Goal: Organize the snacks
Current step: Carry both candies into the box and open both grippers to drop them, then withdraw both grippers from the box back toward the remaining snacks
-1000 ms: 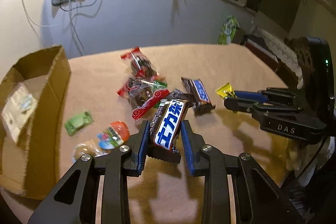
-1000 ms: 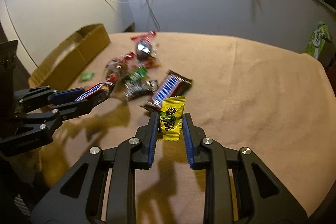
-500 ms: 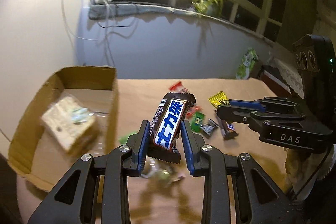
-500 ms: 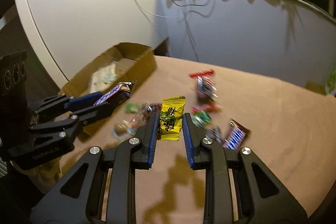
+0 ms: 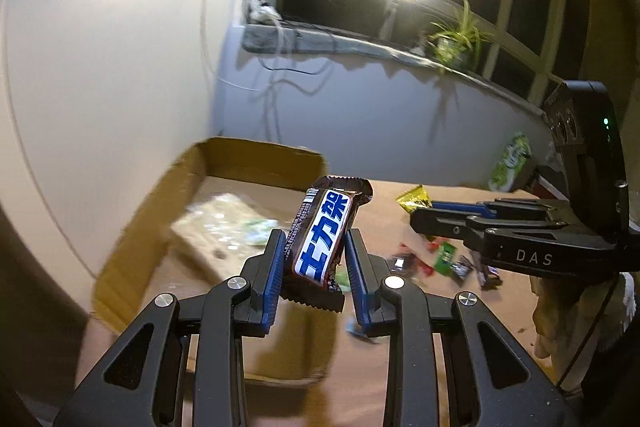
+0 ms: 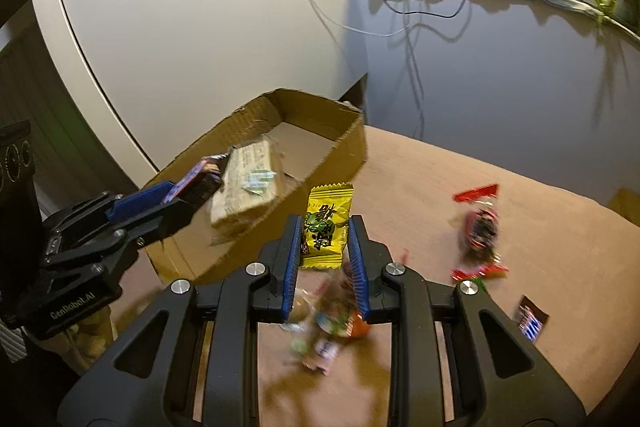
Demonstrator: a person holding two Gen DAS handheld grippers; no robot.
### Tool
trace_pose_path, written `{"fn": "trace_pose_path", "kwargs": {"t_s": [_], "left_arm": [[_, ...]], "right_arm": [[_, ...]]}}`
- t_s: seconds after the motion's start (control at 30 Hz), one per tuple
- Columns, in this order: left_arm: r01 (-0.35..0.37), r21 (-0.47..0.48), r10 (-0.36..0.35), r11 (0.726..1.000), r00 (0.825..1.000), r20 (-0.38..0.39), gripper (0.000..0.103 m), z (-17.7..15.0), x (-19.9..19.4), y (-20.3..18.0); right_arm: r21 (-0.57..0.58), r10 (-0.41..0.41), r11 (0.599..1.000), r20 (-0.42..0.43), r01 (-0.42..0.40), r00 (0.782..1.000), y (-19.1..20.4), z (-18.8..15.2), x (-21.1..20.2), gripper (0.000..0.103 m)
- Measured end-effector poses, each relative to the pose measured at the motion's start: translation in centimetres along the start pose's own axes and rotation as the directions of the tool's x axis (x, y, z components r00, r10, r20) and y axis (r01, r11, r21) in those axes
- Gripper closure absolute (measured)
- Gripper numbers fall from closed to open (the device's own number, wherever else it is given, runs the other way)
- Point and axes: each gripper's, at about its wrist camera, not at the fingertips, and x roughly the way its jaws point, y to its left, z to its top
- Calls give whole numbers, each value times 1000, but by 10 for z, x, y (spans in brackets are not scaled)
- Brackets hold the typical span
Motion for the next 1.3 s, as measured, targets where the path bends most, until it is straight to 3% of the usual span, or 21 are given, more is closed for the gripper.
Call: {"fn": "trace_pose_path", "kwargs": {"t_s": [0.43,0.87,0.93,1.0,1.13,1.3], "left_arm": [[-122,-46,121,991,992,-17,74,-9,3,44],[-151,-56,150,987,988,-21,74,-11,3,57],[-154,-55,153,986,988,-20,74,-11,3,56],[-159,-54,159,986,987,-14,74,-10,2,56],[-168,-57,168,984,986,-6,74,-9,1,56],[-175,-61,175,983,985,-5,74,-9,1,57]], "right_arm": [[-76,88,993,-53,-92,995,55,8,42,79],[-148,112,981,-88,-124,990,88,0,61,78],[-150,110,981,-89,-122,990,88,-1,60,74],[-150,107,982,-83,-119,991,88,-1,60,61],[-150,104,982,-76,-115,992,87,-1,58,54],[-155,92,983,-55,-99,994,85,-1,52,37]]}}
